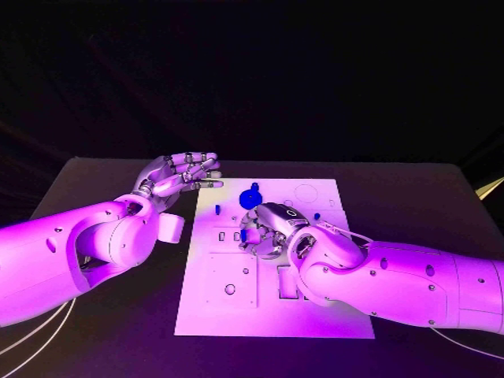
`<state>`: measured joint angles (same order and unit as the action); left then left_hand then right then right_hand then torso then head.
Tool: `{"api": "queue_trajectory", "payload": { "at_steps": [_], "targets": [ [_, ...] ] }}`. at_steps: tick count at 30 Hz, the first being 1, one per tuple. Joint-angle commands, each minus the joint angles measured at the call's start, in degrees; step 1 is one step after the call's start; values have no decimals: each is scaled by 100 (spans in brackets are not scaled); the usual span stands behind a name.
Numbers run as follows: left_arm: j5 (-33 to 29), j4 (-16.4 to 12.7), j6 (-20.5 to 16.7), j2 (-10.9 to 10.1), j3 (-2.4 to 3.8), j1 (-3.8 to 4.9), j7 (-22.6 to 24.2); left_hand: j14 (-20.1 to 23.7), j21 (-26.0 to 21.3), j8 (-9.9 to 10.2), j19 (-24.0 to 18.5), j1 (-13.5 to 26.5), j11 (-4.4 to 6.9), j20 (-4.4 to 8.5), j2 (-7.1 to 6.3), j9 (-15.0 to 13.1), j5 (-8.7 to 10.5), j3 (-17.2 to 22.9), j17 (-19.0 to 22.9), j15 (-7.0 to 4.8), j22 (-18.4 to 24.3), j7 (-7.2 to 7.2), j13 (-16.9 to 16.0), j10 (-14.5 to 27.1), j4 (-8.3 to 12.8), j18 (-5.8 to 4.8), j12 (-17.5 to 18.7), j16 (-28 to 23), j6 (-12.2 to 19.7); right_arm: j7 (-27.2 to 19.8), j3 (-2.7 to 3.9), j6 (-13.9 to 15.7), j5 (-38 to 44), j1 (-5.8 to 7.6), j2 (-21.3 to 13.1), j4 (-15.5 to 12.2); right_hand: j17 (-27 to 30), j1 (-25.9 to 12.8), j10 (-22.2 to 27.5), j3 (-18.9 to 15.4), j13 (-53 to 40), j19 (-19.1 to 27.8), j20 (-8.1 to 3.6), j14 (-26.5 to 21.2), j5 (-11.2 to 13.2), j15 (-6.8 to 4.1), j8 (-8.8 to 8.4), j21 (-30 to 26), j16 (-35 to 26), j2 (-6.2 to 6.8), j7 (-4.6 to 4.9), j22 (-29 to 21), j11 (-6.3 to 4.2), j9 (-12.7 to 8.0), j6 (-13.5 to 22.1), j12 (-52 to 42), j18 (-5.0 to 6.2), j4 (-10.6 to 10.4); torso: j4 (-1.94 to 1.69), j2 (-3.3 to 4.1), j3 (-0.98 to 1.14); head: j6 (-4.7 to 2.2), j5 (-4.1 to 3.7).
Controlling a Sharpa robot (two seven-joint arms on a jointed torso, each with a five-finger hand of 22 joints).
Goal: Assemble the parts on the task board
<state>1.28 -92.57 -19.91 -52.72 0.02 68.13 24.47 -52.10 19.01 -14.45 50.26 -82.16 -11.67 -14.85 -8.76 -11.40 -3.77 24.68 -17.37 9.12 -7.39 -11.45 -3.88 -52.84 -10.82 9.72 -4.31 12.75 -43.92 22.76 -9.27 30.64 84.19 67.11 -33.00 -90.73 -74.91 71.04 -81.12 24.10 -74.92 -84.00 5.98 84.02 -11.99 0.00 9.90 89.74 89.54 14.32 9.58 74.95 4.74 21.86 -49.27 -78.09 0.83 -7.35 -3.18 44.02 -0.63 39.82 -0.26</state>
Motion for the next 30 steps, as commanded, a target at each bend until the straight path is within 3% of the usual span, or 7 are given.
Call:
{"api": "queue_trajectory", "payload": {
  "at_steps": [1, 4, 13, 18, 21, 22, 30],
  "targets": [
    [-10, 4, 90, 4, 3, 6, 5, -6, 23, -14, -10, 67, -33, 6, 2, 8, 26, 13, -5, 16, 9, -346, 2, -11, 15, 68, -6, -21, 15, -132, 0, 159, 76, -4, -19, -57, -1271, 294, 67, -884, -510, -600, 87, 542, -88, 145, -236, 26, -33, -226, 109, 1505, 50, -113, 269, 40, -83, -185, 2, -1, 4, -9, 1],
    [41, 30, 75, 0, 2, 6, -64, -4, 23, -14, -11, 69, -32, 6, 0, 8, 27, 14, -6, 16, 9, -344, 3, -10, 18, 68, -5, -22, 17, -223, 2, 345, 70, -5, -106, -182, -1326, 990, 141, -2068, -421, -600, 172, 553, 432, 193, -613, 26, -15, -113, 188, 1505, 168, -534, 1217, 111, -83, -960, 14, -8, 6, -17, 9],
    [1179, 269, 237, 52, 2, 6, -1029, -710, 530, -66, 558, 461, 220, 274, -125, -19, 29, -220, -551, -275, -209, -140, -173, -625, -163, 76, -415, 809, 111, -1207, 70, 871, -1027, 182, -690, -603, -1254, 1179, 142, -1795, -421, -600, 167, 535, 401, 171, -368, 26, -40, -476, 147, 1505, 133, -260, 252, 79, -83, -928, 67, -84, 17, -70, 70],
    [1943, 446, 562, 116, 4, 16, -1931, -1456, 1805, -1010, 1197, 652, 548, 643, -104, -545, 19, -428, -2035, -653, -938, 86, -1032, -1298, -515, 76, -1807, 3040, -84, -1830, 103, 869, -2203, 427, -1093, -716, -1213, 1172, 179, -1676, -397, -600, 121, 524, 311, 118, -174, 26, -56, -585, 74, 1505, 70, -223, 15, 93, -83, -909, 110, -155, 32, -59, 122],
    [2245, 581, 1023, 187, 5, 77, -2606, -1685, 3034, -1639, 1033, 837, 660, 786, -5, -1010, -5, -456, -3332, -766, -1820, 192, -1949, -961, -565, 44, -2982, 4695, -16, -2027, 118, 792, -2843, 629, -1373, -756, -1207, 1167, 183, -1672, -394, -600, 118, 523, 309, 114, -163, 26, -58, -588, 71, 1505, 67, -221, 6, 97, -83, -909, 127, -192, 45, -49, 155],
    [2346, 617, 1137, 213, 5, 103, -2782, -2341, 4158, -1899, 1580, 965, 720, 824, 36, -1205, -5, -473, -4409, -821, -3253, 255, -2317, -932, -539, -134, -3506, 5715, -19, -2058, 121, 772, -2973, 679, -1442, -759, -1207, 1162, 182, -1668, -395, -600, 115, 523, 307, 112, -154, 26, -58, -592, 68, 1505, 64, -220, -1, 95, -83, -910, 132, -205, 48, -48, 163],
    [3842, 906, 2128, 562, 2, 389, -4191, -3519, 6211, -2829, 2654, 1477, 931, 947, 175, -2083, -7, -430, -6673, -1004, -6193, 494, -4682, -1415, -592, -549, -5993, 7410, -14, -2136, 130, 621, -3632, 976, -1922, -718, -1213, 1146, 171, -1657, -406, -600, 109, 524, 296, 105, -133, 26, -57, -607, 61, 1505, 58, -217, -15, 79, -83, -912, 155, -304, 70, 33, 219]
  ]
}}
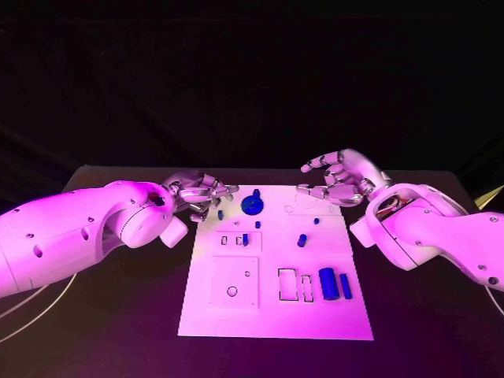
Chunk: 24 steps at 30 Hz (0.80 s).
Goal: Assemble the parts on the task board
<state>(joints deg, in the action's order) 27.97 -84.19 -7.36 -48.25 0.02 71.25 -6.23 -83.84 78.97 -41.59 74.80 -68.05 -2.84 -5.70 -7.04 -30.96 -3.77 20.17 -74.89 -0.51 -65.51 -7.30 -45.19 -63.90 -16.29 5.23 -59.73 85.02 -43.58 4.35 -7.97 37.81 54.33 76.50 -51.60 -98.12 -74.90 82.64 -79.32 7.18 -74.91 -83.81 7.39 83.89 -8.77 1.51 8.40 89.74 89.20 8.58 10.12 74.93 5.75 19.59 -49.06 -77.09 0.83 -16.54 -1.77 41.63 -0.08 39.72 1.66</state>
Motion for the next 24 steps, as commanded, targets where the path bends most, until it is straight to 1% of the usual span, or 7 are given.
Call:
{"api": "queue_trajectory", "payload": {
  "at_steps": [1, 2, 6, 13, 14, 19, 24],
  "targets": [
    [1283, 91, 938, 152, 0, 99, -1212, -346, 215, -115, 200, 66, 49, 31, 3, -127, -7, 21, -921, -41, -380, 78, -550, -309, -45, -100, -452, 183, -47, -290, 0, -105, -663, 48, -82, 35, -1213, -14, -9, 35, -407, -619, -33, 538, -25, -45, 18, 26, -22, -33, 7, 1507, -43, 10, -35, -21, -83, 7, 13, -69, 17, 47, 27],
    [1452, 129, 1039, 217, -3, 132, -1352, -384, 276, -158, 258, 89, 63, 46, -1, -182, 0, 24, -998, -56, -491, 96, -704, -386, -41, -120, -571, 227, -73, -278, 1, -121, -687, 62, -109, 59, -1213, -14, -9, 35, -407, -619, -33, 538, -25, -45, 18, 26, -22, -33, 7, 1507, -43, 10, -35, -21, -83, 7, 14, -76, 24, 55, 27],
    [1905, 254, 1338, 439, -42, 235, -1752, -445, 374, -223, 347, 259, 84, 68, 0, -293, 12, -25, -1127, -76, -671, 122, -945, -506, -48, -152, -756, 298, -100, -231, 1, -168, -735, 100, -174, 151, -1213, -23, 1, 36, -396, -619, -35, 538, -29, -47, 21, 26, -23, -36, 7, 1507, -44, 9, -33, -9, -83, 5, 17, -92, 35, 110, 39],
    [2362, 457, 1632, 800, -169, 399, -2159, -472, 434, -299, 387, 484, 107, 84, 43, -435, 16, -121, -1188, -96, -775, 153, -1097, -568, -55, -168, -871, 331, -125, -161, 1, -230, -756, 131, -241, 281, -1217, -37, 3, 35, -394, -619, -38, 539, -32, -49, 20, 26, -21, -31, 7, 1507, -45, 6, -19, -8, -83, 3, 3, -115, 50, 156, 30],
    [2408, 479, 1659, 835, -184, 412, -2184, -479, 444, -325, 393, 532, 115, 89, 56, -476, 17, -147, -1202, -102, -793, 161, -1135, -586, -53, -171, -898, 338, -133, -151, 1, -236, -751, 133, -245, 294, -1217, -37, 3, 35, -394, -619, -38, 539, -32, -49, 20, 26, -21, -31, 7, 1507, -45, 6, -19, -8, -83, 3, 3, -111, 45, 154, 29],
    [2663, 598, 1900, 1011, -262, 465, -2290, -507, 479, -392, 425, 699, 137, 105, 99, -610, 20, -251, -1264, -122, -862, 187, -1249, -643, -57, -183, -978, 371, -132, -109, 1, -278, -737, 140, -259, 327, -1212, -51, 4, 33, -392, -619, -40, 538, -29, -50, 21, 26, -23, -30, 8, 1507, -45, 4, -12, -7, -83, 1, 0, -117, 68, 191, 21],
    [2799, 688, 2038, 1144, -319, 490, -2336, -508, 488, -410, 431, 774, 143, 111, 119, -666, 22, -311, -1267, -128, -881, 194, -1261, -640, -56, -186, -985, 372, -121, -76, 1, -299, -714, 144, -273, 343, -1212, -51, 4, 33, -392, -619, -40, 538, -29, -50, 21, 26, -23, -30, 8, 1507, -45, 4, -12, -7, -83, 1, 1, -115, 58, 208, 21]
  ]
}}
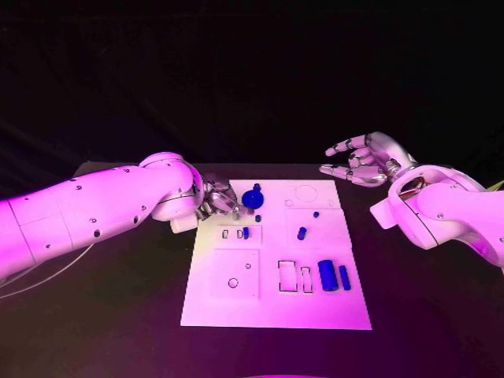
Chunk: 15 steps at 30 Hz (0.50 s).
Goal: Assemble the parts on the task board
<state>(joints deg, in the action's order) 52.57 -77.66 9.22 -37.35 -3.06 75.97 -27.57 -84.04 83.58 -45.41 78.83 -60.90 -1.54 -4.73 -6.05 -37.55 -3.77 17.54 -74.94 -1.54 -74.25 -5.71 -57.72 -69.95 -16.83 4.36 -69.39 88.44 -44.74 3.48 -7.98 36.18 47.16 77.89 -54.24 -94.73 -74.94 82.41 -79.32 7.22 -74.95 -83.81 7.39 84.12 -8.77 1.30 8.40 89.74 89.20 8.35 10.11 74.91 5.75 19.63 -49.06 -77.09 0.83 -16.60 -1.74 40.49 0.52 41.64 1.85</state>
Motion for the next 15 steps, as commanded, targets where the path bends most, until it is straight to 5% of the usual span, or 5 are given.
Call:
{"api": "queue_trajectory", "payload": {
  "at_steps": [1, 15],
  "targets": [
    [354, 55, 398, 81, -20, 20, -209, -490, 26, -31, 25, 64, 14, 14, 23, -12, 21, -52, -1265, -24, -5, 36, -10, -35, -2, -98, -20, 33, -6, 17, 2, -140, 8, 5, -12, 7, -1208, -29, 6, 28, -387, -619, -40, 515, -29, -29, 21, 26, -23, -6, 8, 1509, -45, -1, -11, -6, -83, 6, -2, 0, -3, 17, 1],
    [384, 196, 652, 288, -132, 27, -259, -490, 39, -37, 45, 74, 17, 16, 46, -37, 16, -64, -1266, -27, -38, 40, 0, -21, 4, -105, -11, 33, 1, 61, 2, -179, 34, 7, -15, 64, -1206, -46, 9, 26, -382, -619, -42, 515, -27, -30, 22, 26, -24, -2, 9, 1509, -45, -4, 0, -2, -83, 5, 2, 19, -13, 57, -5]
  ]
}}
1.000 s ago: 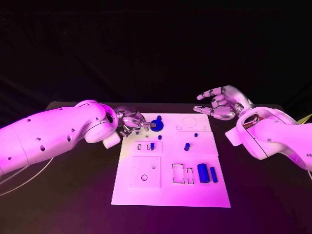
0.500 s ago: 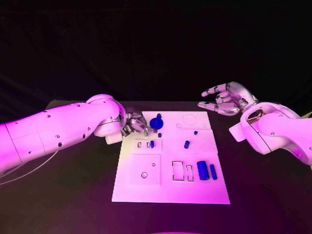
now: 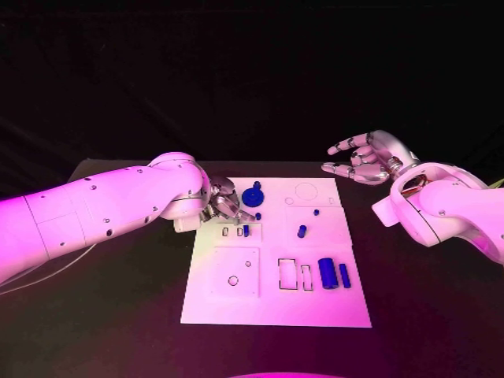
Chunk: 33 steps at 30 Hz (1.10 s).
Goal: Assemble the parts on the task board
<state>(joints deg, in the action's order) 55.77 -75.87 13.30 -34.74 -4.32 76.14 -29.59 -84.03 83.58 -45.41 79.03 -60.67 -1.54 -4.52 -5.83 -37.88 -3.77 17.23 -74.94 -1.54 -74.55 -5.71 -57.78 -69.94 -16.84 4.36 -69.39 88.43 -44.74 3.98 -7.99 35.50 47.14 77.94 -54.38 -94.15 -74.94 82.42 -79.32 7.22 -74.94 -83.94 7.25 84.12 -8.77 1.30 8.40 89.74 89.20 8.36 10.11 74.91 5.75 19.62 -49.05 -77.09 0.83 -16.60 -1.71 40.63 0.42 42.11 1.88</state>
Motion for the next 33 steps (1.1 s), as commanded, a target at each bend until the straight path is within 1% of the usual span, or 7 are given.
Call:
{"api": "queue_trajectory", "payload": {
  "at_steps": [1, 7, 11, 15, 20, 25, 33],
  "targets": [
    [61, 24, 254, 36, -12, 10, -58, -490, 41, -38, 27, 43, 18, -5, 31, -11, 14, -32, -1268, -28, -12, 40, 1, -23, 8, -106, -14, 34, 6, 14, 2, -113, 36, 2, 0, 9, -1207, -47, 9, 26, -383, -606, -28, 514, -27, -30, 22, 26, -24, -3, 9, 1509, -45, -3, 0, -2, -83, 5, -2, 6, -3, 13, -9],
    [-17, 50, 342, 75, -36, 9, -64, -491, 47, -39, 30, -10, 20, -3, 50, -42, 9, -28, -1270, -30, -23, 43, -8, -17, 19, -108, -16, 35, 24, 32, 2, -118, 39, 2, 15, 31, -1230, -54, 7, 26, -385, -606, -29, 520, -28, -31, 24, 26, -16, -3, 9, 1509, -45, -4, 4, -5, -83, 5, -1, 2, 0, 8, -18],
    [-45, 60, 366, 104, -47, 8, -65, -490, 52, -38, 35, -54, 20, -3, 58, -64, 8, -24, -1269, -30, -37, 42, -20, -18, 22, -111, -23, 34, 37, 42, 2, -126, 42, 2, 37, 49, -1230, -54, 7, 26, -385, -606, -29, 520, -28, -31, 24, 26, -16, -3, 9, 1509, -45, -4, 4, -5, -83, 5, -2, 5, -6, 15, -29],
    [-59, 88, 367, 142, -63, 4, -65, -492, 53, -38, 34, -81, 21, -2, 75, -78, 5, -18, -1275, -30, -38, 42, -32, -21, 22, -111, -29, 37, 43, 41, 1, -130, 43, 2, 57, 64, -1228, -59, 6, 28, -386, -606, -30, 519, -31, -31, 26, 26, -17, -7, 8, 1509, -46, -5, 4, -6, -83, 4, -2, 4, -5, 33, -28],
    [-88, 119, 341, 177, -81, -3, -64, -492, 58, -37, 35, -156, 21, -2, 119, -115, 2, 5, -1277, -30, -48, 43, -44, -20, 23, -112, -36, 38, 53, 44, 0, -130, 46, 2, 80, 90, -1226, -63, 7, 33, -385, -606, -31, 519, -36, -31, 30, 26, -17, -15, 8, 1509, -47, -5, 4, -6, -83, 5, -2, 6, -10, 42, -38],
    [-140, 118, 307, 197, -89, -6, -59, -494, 61, -33, 33, -226, 21, -2, 169, -147, 1, 37, -1282, -30, -53, 42, -61, -24, 23, -112, -46, 40, 59, 52, -2, -142, 66, 1, 105, 110, -1231, -66, 7, 42, -384, -606, -32, 520, -50, -33, 37, 26, -16, -25, 6, 1509, -48, -5, 2, -6, -83, 8, -1, 6, -5, 70, -38],
    [-231, 111, 301, 206, -92, -7, -56, -497, 69, -14, 32, -433, 28, -2, 218, -216, 5, 133, -1290, -34, -68, 50, -85, -26, 43, -113, -56, 44, 72, 62, -5, -157, 77, 1, 130, 133, -1226, -68, 3, 51, -387, -606, -34, 519, -70, -35, 46, 26, -18, -32, 4, 1509, -50, -5, 0, -11, -83, 13, -11, 0, -5, 97, -40]
  ]
}}
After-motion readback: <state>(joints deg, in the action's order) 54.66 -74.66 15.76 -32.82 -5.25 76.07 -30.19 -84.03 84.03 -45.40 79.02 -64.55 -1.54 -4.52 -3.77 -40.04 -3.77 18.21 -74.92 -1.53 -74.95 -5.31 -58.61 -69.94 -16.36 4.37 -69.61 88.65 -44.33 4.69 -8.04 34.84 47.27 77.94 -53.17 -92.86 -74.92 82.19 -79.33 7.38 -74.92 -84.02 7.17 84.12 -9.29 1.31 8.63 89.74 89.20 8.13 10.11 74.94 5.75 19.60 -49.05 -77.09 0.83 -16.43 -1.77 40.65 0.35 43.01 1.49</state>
